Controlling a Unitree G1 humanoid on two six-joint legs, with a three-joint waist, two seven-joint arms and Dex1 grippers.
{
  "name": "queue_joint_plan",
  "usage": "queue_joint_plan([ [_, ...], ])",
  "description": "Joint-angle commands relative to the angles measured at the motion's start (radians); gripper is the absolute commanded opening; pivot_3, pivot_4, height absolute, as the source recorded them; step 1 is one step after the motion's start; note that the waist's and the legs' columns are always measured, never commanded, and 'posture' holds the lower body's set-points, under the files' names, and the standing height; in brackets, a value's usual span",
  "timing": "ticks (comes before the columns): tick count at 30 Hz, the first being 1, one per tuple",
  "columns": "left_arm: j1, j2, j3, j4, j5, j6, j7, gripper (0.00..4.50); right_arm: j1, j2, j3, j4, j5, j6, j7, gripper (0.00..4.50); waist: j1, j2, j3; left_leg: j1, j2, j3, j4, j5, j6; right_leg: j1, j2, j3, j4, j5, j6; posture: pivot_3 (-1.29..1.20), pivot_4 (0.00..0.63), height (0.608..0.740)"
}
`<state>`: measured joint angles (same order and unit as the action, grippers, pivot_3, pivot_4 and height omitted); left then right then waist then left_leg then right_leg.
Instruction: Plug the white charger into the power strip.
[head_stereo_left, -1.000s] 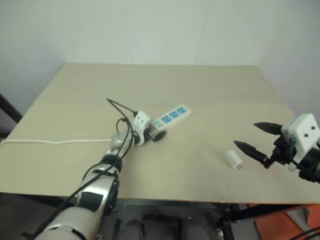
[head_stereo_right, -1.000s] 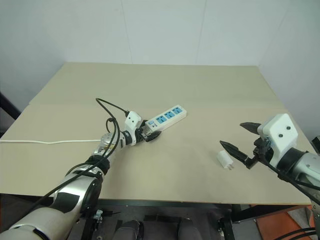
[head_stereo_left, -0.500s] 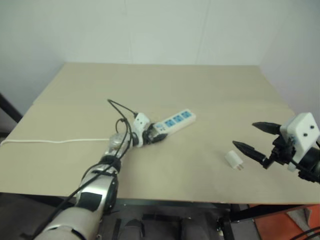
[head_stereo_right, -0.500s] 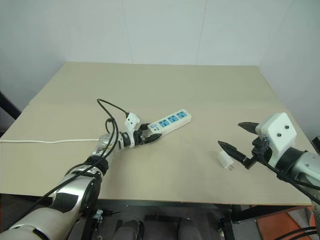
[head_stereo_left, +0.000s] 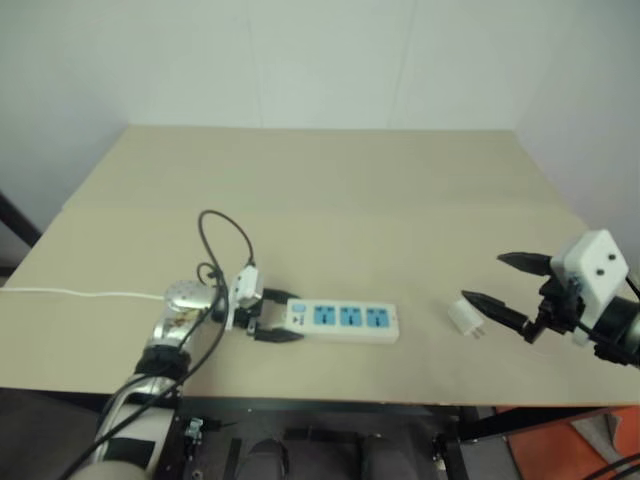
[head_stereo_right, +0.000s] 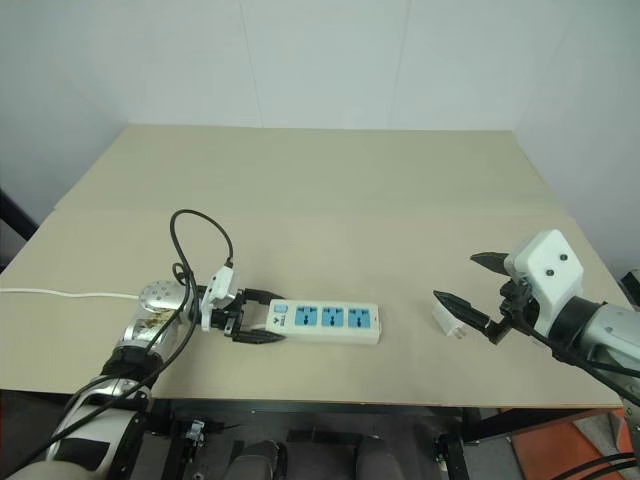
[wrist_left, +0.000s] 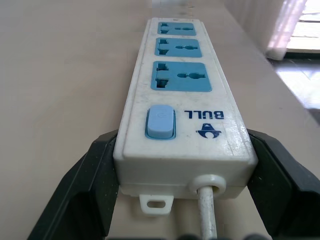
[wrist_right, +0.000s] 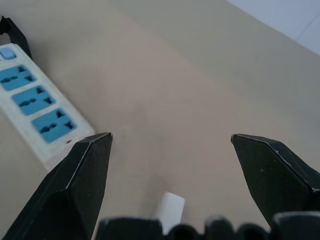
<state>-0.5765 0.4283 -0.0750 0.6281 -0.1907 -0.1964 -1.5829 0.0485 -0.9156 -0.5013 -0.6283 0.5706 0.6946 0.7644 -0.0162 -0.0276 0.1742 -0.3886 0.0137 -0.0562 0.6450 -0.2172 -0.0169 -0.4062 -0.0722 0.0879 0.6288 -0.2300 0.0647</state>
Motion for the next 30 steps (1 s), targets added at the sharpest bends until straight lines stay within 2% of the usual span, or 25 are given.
queue_joint_plan([
  [1, -0.001, -0.010, -0.009, -0.028, -0.014, -0.011, 0.028, 3.27, -0.023, -0.020, 0.009, 0.013, -0.007, -0.027, 0.015, 4.50, 0.001, 0.000, 0.000, 0.000, 0.000, 0.000, 0.000, 0.000, 0.000, 0.000, 0.000, 0.000, 0.000, 0.000, 0.000, 0.00, 0.150, 0.740],
  [6, -0.004, -0.044, -0.034, -0.003, 0.004, -0.030, 0.072, 3.27, -0.051, -0.035, 0.032, 0.037, -0.011, -0.033, 0.026, 4.50, 0.002, 0.000, 0.000, 0.000, 0.000, 0.000, 0.000, 0.000, 0.000, 0.000, 0.000, 0.000, 0.000, -0.002, 0.004, 0.00, 0.150, 0.740],
  [8, -0.008, -0.052, -0.039, 0.008, 0.000, -0.026, 0.070, 4.01, -0.061, -0.038, 0.036, 0.045, -0.009, -0.033, 0.030, 4.50, 0.003, 0.000, 0.000, 0.000, 0.000, 0.000, 0.000, 0.000, 0.000, 0.000, 0.000, 0.000, 0.000, -0.002, 0.004, 0.00, 0.150, 0.740],
  [10, -0.012, -0.061, -0.036, 0.013, -0.015, -0.023, 0.062, 4.48, -0.064, -0.039, 0.039, 0.047, -0.011, -0.035, 0.033, 4.50, 0.003, 0.000, 0.000, 0.000, 0.000, 0.000, 0.000, 0.000, 0.000, 0.000, 0.000, 0.000, 0.000, -0.002, 0.004, 0.00, 0.150, 0.740],
  [19, -0.024, -0.088, -0.033, 0.030, -0.055, -0.011, 0.026, 4.48, -0.072, -0.043, 0.046, 0.054, -0.016, -0.037, 0.047, 4.50, 0.001, 0.000, 0.000, 0.000, 0.000, 0.000, 0.000, 0.000, 0.000, 0.000, 0.000, 0.000, 0.000, -0.002, 0.004, 0.00, 0.150, 0.740],
  [27, -0.034, -0.092, -0.097, 0.162, 0.028, -0.125, 0.017, 4.48, -0.084, -0.053, 0.044, 0.046, -0.004, -0.029, 0.048, 4.50, 0.001, 0.001, -0.002, 0.002, 0.000, 0.000, 0.000, 0.000, 0.000, 0.002, 0.000, 0.000, 0.000, -0.003, 0.005, 0.00, 0.150, 0.740],
  [30, -0.037, -0.095, -0.091, 0.188, 0.026, -0.141, 0.031, 3.91, -0.095, -0.054, 0.050, 0.047, -0.002, -0.027, 0.047, 4.50, 0.001, 0.003, -0.007, 0.003, 0.000, 0.000, 0.000, 0.000, 0.000, 0.003, 0.000, 0.000, 0.000, -0.004, 0.006, 0.00, 0.150, 0.740],
])
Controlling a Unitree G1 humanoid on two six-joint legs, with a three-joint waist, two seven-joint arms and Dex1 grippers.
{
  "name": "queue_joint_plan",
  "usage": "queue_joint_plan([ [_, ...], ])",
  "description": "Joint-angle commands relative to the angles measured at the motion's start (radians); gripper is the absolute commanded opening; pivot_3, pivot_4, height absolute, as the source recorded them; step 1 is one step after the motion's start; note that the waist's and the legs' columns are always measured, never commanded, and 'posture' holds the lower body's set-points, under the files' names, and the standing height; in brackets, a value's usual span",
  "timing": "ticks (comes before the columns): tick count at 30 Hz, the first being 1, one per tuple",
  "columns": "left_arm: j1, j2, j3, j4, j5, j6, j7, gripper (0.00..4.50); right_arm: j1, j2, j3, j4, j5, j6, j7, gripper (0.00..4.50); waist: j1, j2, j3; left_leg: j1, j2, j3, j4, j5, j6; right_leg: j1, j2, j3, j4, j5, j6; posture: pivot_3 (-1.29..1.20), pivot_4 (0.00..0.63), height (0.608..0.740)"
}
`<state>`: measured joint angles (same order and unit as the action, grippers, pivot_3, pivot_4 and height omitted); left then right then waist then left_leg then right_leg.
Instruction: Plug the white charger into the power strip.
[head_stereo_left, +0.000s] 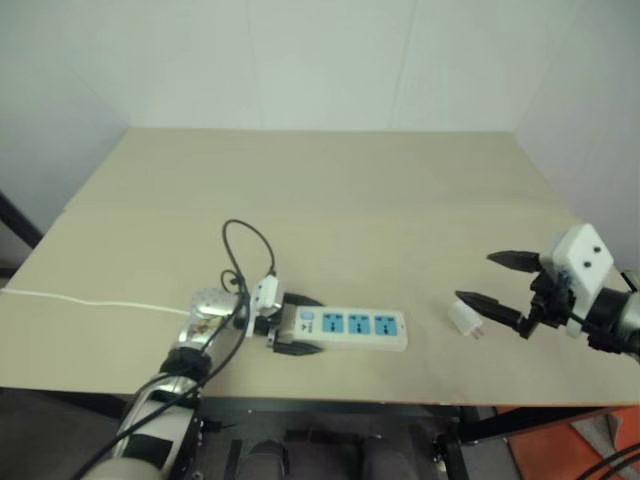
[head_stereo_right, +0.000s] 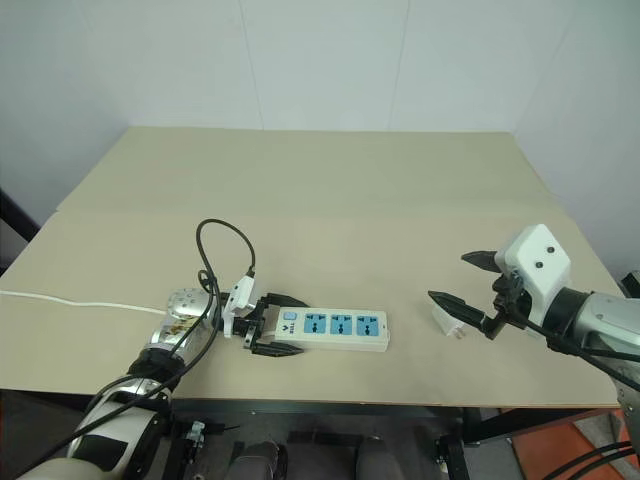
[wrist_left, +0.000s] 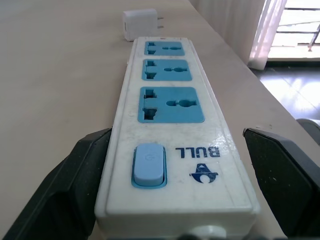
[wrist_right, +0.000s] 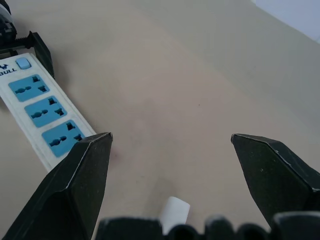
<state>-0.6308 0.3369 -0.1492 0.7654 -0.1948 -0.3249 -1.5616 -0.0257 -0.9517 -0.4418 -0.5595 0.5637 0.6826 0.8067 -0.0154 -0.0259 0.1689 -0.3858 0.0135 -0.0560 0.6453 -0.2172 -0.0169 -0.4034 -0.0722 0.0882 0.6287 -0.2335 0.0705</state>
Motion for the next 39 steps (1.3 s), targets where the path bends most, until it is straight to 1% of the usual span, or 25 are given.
queue_joint_plan([
  [1, 0.016, -0.005, -0.015, 0.056, 0.028, -0.014, 0.012, 3.60, -0.023, -0.018, -0.008, -0.021, 0.005, -0.014, 0.005, 4.50, 0.000, 0.001, -0.003, 0.000, 0.000, 0.000, 0.000, 0.000, 0.000, 0.000, 0.000, 0.000, 0.000, 0.000, 0.000, 0.00, 0.150, 0.740],
  [2, 0.014, -0.004, -0.014, 0.059, 0.029, -0.019, 0.014, 3.31, -0.027, -0.019, -0.005, -0.020, 0.005, -0.014, 0.005, 4.50, 0.000, 0.002, -0.004, 0.001, 0.000, 0.000, 0.000, 0.000, 0.000, 0.000, 0.000, 0.000, 0.000, 0.000, 0.000, 0.00, 0.150, 0.740],
  [9, 0.018, 0.001, -0.006, 0.036, 0.026, -0.016, 0.045, 3.29, -0.075, -0.042, 0.043, 0.018, -0.003, 0.010, 0.010, 4.50, -0.001, 0.003, -0.006, 0.001, 0.000, 0.000, 0.000, 0.000, 0.000, 0.001, 0.000, 0.000, 0.000, 0.000, 0.000, 0.00, 0.150, 0.740],
  [12, 0.020, 0.003, -0.007, 0.012, 0.024, 0.018, 0.058, 3.29, -0.181, -0.073, 0.108, 0.019, 0.052, 0.206, -0.059, 4.50, -0.001, 0.004, -0.006, 0.001, 0.000, 0.000, 0.000, 0.000, 0.000, 0.001, 0.000, 0.000, 0.000, 0.000, 0.000, 0.00, 0.150, 0.740],
  [15, 0.024, 0.000, -0.002, 0.001, 0.023, 0.033, 0.083, 3.29, -0.401, -0.066, 0.181, 0.088, 0.129, 0.513, -0.148, 4.50, -0.003, 0.004, -0.006, 0.001, 0.000, 0.000, 0.000, 0.000, 0.000, 0.000, 0.000, 0.000, 0.000, 0.000, -0.001, 0.00, 0.150, 0.740],
  [17, 0.027, -0.002, -0.002, -0.005, 0.024, 0.041, 0.095, 3.29, -0.557, -0.053, 0.233, 0.154, 0.143, 0.722, -0.191, 4.50, -0.002, 0.004, -0.007, 0.001, 0.000, 0.000, 0.000, 0.000, 0.000, 0.000, 0.000, 0.000, 0.000, 0.001, -0.001, 0.00, 0.150, 0.740],
  [19, 0.034, -0.003, -0.004, -0.013, 0.024, 0.047, 0.101, 3.29, -0.683, -0.044, 0.286, 0.224, 0.144, 0.871, -0.217, 4.50, 0.003, 0.005, -0.007, 0.000, 0.000, 0.000, 0.000, 0.000, 0.000, -0.001, 0.000, 0.000, 0.000, 0.002, -0.004, 0.00, 0.150, 0.740],
  [20, 0.037, -0.002, -0.006, -0.018, 0.024, 0.049, 0.103, 3.29, -0.730, -0.054, 0.322, 0.263, 0.155, 0.910, -0.228, 4.50, 0.004, 0.005, -0.007, 0.000, 0.000, -0.001, 0.000, 0.000, 0.000, -0.001, 0.000, -0.001, 0.000, 0.004, -0.007, 0.00, 0.150, 0.740],
  [23, 0.043, -0.002, -0.009, -0.027, 0.024, 0.058, 0.106, 3.29, -0.862, -0.122, 0.525, 0.422, 0.208, 0.932, -0.262, 4.50, 0.003, 0.005, -0.007, -0.002, 0.000, -0.001, -0.001, 0.000, 0.000, -0.002, -0.002, -0.001, -0.002, 0.004, -0.008, 0.00, 0.150, 0.740],
  [25, 0.042, -0.002, -0.010, -0.029, 0.025, 0.061, 0.107, 3.29, -0.955, -0.166, 0.705, 0.525, 0.239, 0.932, -0.262, 4.50, 0.002, 0.005, -0.007, -0.003, 0.000, 0.000, -0.001, 0.000, 0.000, -0.003, -0.002, -0.002, -0.002, 0.004, -0.008, 0.00, 0.150, 0.740],
  [28, 0.039, -0.002, -0.012, -0.028, 0.026, 0.063, 0.108, 3.29, -1.029, -0.177, 0.866, 0.618, 0.246, 0.932, -0.236, 4.50, 0.000, 0.005, -0.007, -0.002, 0.000, 0.000, -0.001, 0.000, 0.000, -0.003, -0.002, -0.002, -0.001, 0.004, -0.007, 0.00, 0.150, 0.740],
  [29, 0.038, -0.002, -0.013, -0.028, 0.026, 0.063, 0.109, 3.29, -1.046, -0.176, 0.908, 0.641, 0.244, 0.932, -0.227, 4.50, 0.000, 0.005, -0.007, -0.002, 0.000, 0.000, -0.001, 0.000, 0.000, -0.003, -0.002, -0.002, -0.001, 0.002, -0.004, 0.00, 0.150, 0.740],
  [30, 0.038, -0.001, -0.013, -0.029, 0.026, 0.065, 0.109, 3.29, -1.054, -0.168, 0.939, 0.660, 0.230, 0.932, -0.227, 4.50, 0.000, 0.005, -0.007, -0.002, 0.000, 0.000, -0.001, 0.000, 0.000, -0.003, -0.002, -0.002, -0.001, 0.000, -0.002, 0.00, 0.150, 0.740],
  [32, 0.038, 0.002, -0.014, -0.033, 0.026, 0.069, 0.106, 3.29, -1.066, -0.148, 0.982, 0.692, 0.210, 0.932, -0.223, 4.50, 0.001, 0.005, -0.007, -0.003, 0.000, 0.000, -0.001, 0.000, 0.000, -0.003, -0.002, -0.001, -0.001, 0.000, -0.002, 0.00, 0.150, 0.740],
  [39, 0.036, 0.013, -0.016, -0.043, 0.027, 0.077, 0.100, 3.29, -1.088, -0.085, 1.075, 0.733, 0.154, 0.932, -0.204, 4.50, 0.000, 0.005, -0.007, -0.003, 0.000, 0.000, -0.001, 0.000, 0.000, -0.004, -0.002, -0.002, 0.000, 0.001, -0.002, 0.00, 0.150, 0.740],
])
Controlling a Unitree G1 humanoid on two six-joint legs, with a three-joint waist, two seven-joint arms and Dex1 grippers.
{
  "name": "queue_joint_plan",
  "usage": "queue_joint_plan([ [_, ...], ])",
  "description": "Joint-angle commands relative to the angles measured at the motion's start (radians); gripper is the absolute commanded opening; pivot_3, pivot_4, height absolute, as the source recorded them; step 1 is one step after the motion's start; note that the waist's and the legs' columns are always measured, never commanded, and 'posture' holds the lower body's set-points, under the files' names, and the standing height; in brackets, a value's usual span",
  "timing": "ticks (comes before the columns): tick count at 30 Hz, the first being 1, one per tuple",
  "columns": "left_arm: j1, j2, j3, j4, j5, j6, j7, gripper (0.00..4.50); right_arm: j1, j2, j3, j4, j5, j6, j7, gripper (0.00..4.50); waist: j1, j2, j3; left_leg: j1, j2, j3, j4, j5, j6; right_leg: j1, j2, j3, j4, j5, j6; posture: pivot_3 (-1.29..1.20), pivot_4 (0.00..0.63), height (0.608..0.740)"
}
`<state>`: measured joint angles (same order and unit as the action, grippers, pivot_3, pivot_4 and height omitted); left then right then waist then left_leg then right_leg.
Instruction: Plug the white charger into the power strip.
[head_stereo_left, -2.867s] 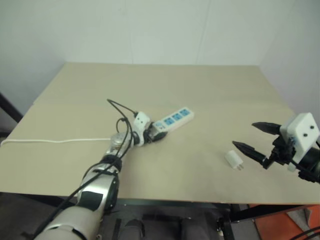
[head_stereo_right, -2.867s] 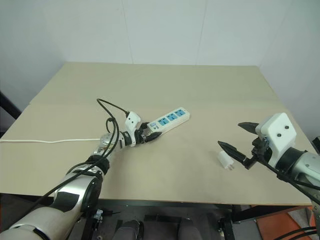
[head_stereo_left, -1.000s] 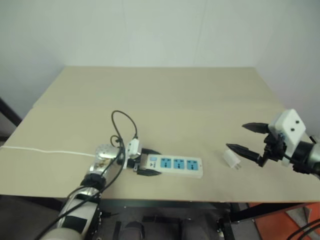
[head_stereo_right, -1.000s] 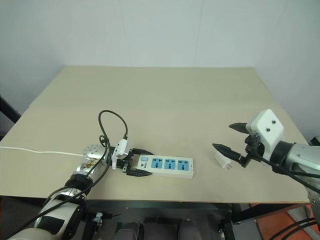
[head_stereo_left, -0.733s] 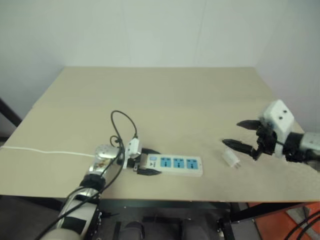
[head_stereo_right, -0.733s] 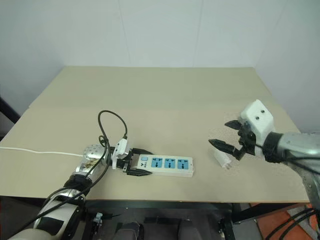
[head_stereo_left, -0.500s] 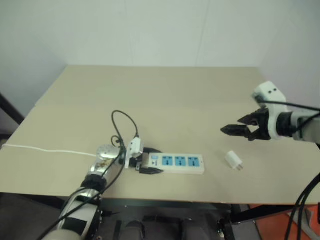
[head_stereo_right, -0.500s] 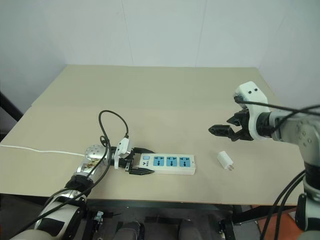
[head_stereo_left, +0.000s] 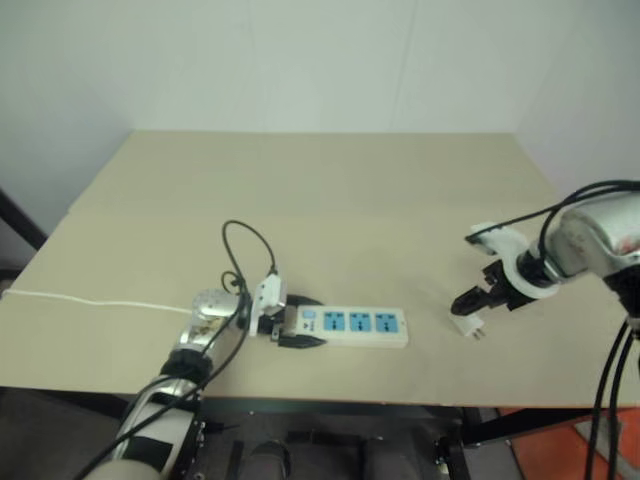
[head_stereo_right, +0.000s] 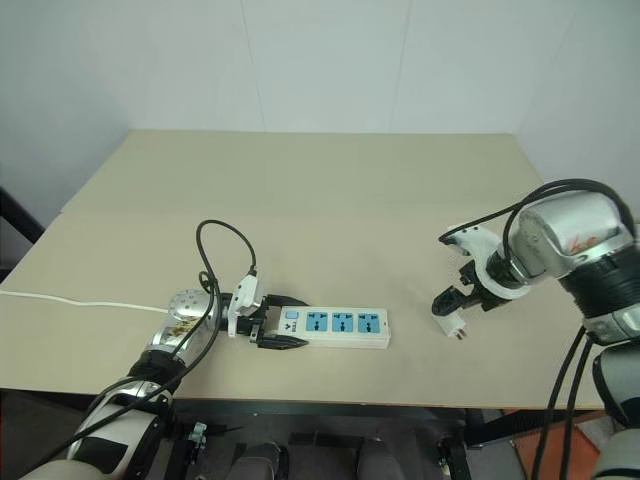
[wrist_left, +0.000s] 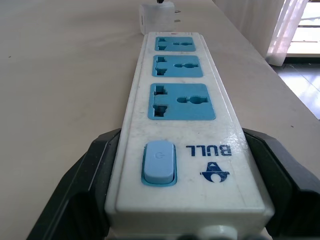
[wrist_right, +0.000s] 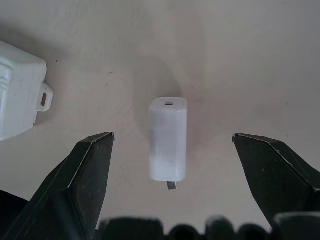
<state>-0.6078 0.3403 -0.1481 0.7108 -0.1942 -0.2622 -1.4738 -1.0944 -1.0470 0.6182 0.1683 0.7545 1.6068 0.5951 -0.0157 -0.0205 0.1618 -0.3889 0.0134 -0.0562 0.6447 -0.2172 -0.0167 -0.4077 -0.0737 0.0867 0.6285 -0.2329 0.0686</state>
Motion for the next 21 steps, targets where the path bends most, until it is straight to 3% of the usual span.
queue_joint_plan([
  [1, 0.012, 0.011, -0.017, 0.011, 0.027, 0.015, 0.013, 3.29, -0.016, 0.021, 0.021, 0.010, -0.047, 0.008, 0.010, 4.50, 0.000, 0.000, 0.000, 0.000, 0.000, 0.000, 0.000, 0.000, 0.000, 0.000, 0.000, 0.000, 0.000, 0.000, 0.000, 0.00, 0.150, 0.740],
  [18, 0.058, 0.026, -0.023, -0.059, 0.025, 0.046, 0.039, 3.29, 0.036, 0.191, 0.070, 0.086, -0.227, 0.003, 0.042, 4.50, -0.007, 0.000, 0.000, 0.000, 0.000, 0.000, 0.000, 0.000, 0.000, -0.001, 0.000, 0.000, 0.000, 0.001, -0.002, 0.00, 0.150, 0.740],
  [21, 0.068, 0.032, -0.023, -0.069, 0.027, 0.052, 0.053, 3.29, 0.045, 0.195, 0.084, 0.075, -0.246, -0.002, 0.064, 3.88, -0.009, -0.001, 0.000, 0.000, 0.000, 0.000, 0.000, 0.000, 0.000, 0.000, 0.001, 0.000, 0.000, 0.000, 0.000, 0.00, 0.150, 0.740],
])
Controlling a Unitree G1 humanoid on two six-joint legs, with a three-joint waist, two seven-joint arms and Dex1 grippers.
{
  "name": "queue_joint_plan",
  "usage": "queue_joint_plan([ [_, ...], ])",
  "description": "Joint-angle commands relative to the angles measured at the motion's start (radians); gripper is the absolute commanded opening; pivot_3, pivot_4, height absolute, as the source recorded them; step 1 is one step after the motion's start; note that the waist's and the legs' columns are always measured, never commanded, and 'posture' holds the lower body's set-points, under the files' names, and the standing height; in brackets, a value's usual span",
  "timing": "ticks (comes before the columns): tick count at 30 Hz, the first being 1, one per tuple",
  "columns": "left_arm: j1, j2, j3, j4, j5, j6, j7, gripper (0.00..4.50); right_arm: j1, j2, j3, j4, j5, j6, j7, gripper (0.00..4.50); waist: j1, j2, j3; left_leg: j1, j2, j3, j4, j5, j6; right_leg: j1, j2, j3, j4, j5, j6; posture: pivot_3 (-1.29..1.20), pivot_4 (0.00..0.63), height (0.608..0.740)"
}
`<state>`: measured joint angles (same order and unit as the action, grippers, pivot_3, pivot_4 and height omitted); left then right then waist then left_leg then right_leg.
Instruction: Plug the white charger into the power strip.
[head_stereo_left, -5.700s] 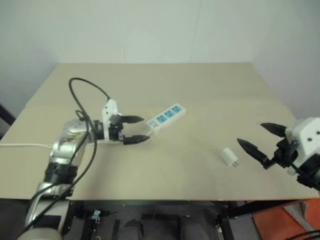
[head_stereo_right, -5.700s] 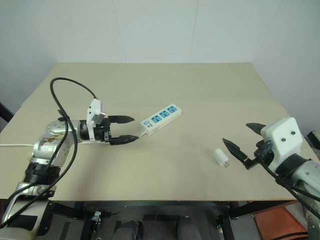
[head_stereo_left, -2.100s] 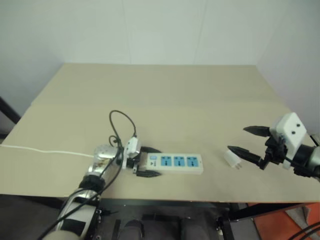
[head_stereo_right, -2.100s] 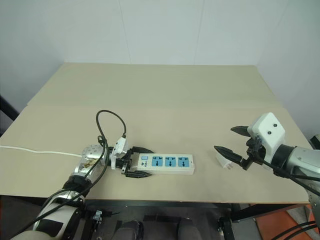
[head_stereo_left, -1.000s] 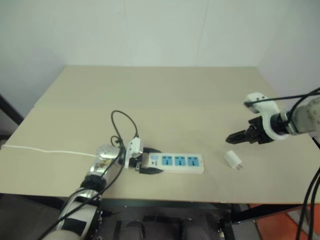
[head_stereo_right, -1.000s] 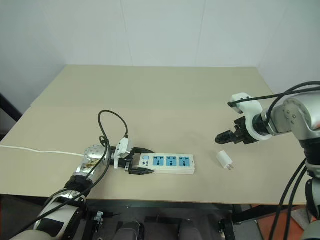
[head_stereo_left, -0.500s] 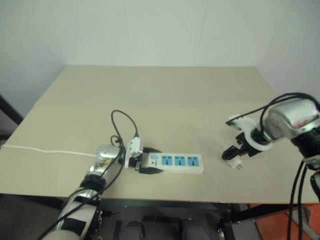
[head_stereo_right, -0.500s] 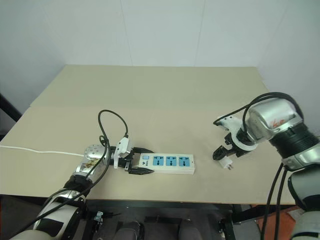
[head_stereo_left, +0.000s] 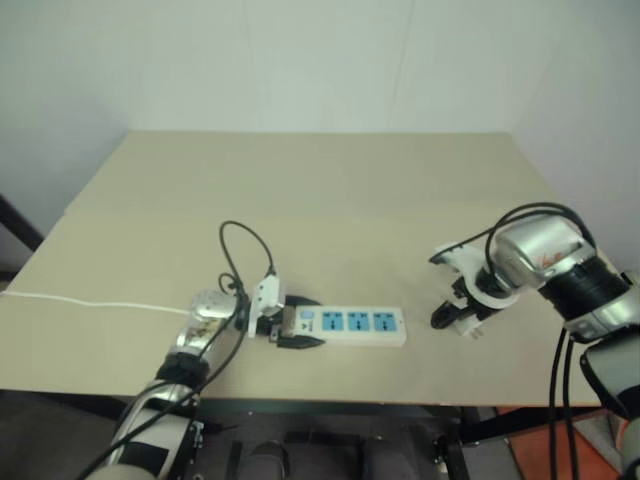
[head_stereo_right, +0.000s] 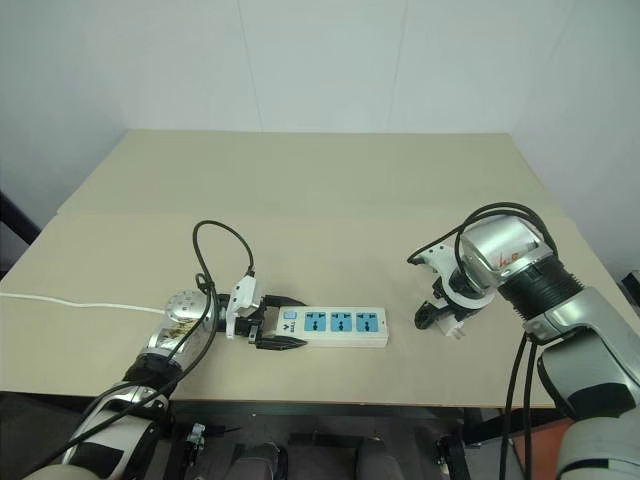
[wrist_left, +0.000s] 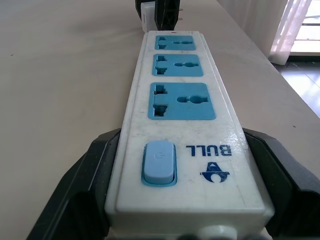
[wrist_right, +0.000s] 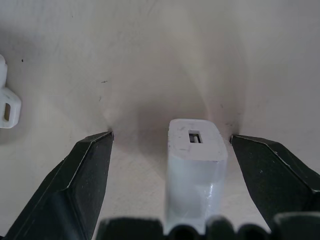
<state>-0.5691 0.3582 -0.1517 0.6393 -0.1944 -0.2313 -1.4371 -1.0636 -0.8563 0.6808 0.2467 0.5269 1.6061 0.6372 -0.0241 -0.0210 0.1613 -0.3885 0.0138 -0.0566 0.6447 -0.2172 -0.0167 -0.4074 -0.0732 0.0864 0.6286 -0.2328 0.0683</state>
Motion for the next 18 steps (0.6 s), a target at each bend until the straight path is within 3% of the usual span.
queue_joint_plan([
  [1, 0.032, 0.017, -0.019, 0.000, 0.027, 0.022, 0.018, 3.29, 0.017, 0.003, 0.026, -0.012, -0.023, -0.003, 0.029, 3.61, -0.001, 0.000, 0.000, 0.000, 0.000, 0.000, 0.000, 0.000, 0.000, 0.000, 0.000, 0.000, 0.000, 0.000, 0.000, 0.00, 0.150, 0.740],
  [9, 0.033, 0.025, -0.021, -0.001, 0.031, 0.025, 0.022, 3.29, 0.040, -0.006, 0.014, -0.065, -0.056, -0.001, 0.054, 1.14, -0.011, 0.000, 0.000, 0.001, 0.000, -0.001, 0.000, 0.000, 0.000, 0.001, 0.000, -0.001, 0.000, 0.000, 0.001, 0.00, 0.150, 0.740],
  [14, 0.025, 0.025, -0.028, 0.008, 0.035, 0.022, 0.014, 3.29, 0.030, -0.033, -0.095, -0.091, -0.082, -0.051, 0.058, 1.13, -0.011, 0.000, 0.000, 0.001, 0.000, -0.001, 0.000, 0.000, 0.000, 0.001, 0.000, -0.001, 0.000, -0.001, 0.001, 0.00, 0.150, 0.740],
  [18, 0.023, 0.030, -0.031, 0.013, 0.037, 0.025, 0.008, 3.29, 0.063, 0.028, -0.428, -0.090, -0.093, -0.241, -0.035, 1.13, -0.014, 0.000, 0.000, 0.000, 0.000, -0.001, 0.000, 0.000, 0.000, 0.000, 0.000, -0.001, 0.000, -0.001, 0.001, 0.00, 0.150, 0.740],
])
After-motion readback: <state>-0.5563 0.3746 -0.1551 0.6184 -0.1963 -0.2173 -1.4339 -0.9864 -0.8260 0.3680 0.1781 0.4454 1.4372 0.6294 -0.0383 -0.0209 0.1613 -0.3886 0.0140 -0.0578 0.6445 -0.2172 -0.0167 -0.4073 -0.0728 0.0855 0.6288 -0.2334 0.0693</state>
